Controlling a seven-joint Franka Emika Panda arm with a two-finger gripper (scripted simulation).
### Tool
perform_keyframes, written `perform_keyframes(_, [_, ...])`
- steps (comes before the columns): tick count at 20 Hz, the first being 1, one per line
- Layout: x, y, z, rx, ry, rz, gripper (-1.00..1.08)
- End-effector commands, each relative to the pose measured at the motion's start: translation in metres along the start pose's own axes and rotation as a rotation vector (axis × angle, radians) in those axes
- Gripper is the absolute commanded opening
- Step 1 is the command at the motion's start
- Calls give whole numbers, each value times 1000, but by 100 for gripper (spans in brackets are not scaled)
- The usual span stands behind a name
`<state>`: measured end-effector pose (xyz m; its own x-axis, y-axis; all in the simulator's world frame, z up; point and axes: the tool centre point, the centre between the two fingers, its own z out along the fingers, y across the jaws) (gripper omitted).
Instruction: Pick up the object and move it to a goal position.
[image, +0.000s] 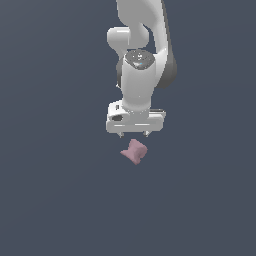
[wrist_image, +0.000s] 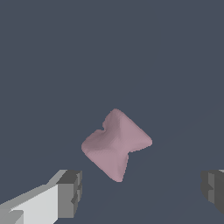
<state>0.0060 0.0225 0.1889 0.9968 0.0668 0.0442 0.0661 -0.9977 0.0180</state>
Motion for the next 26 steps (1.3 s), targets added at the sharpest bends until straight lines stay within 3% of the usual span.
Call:
perform_keyframes(1, [0, 0, 0, 0, 0, 0, 100])
perform_keyframes(12, [0, 1, 0, 0, 0, 1, 100])
perform_keyframes(20, [4, 32, 5, -11, 4, 60, 100])
perform_keyframes(26, [4, 33, 6, -11, 3, 66, 100])
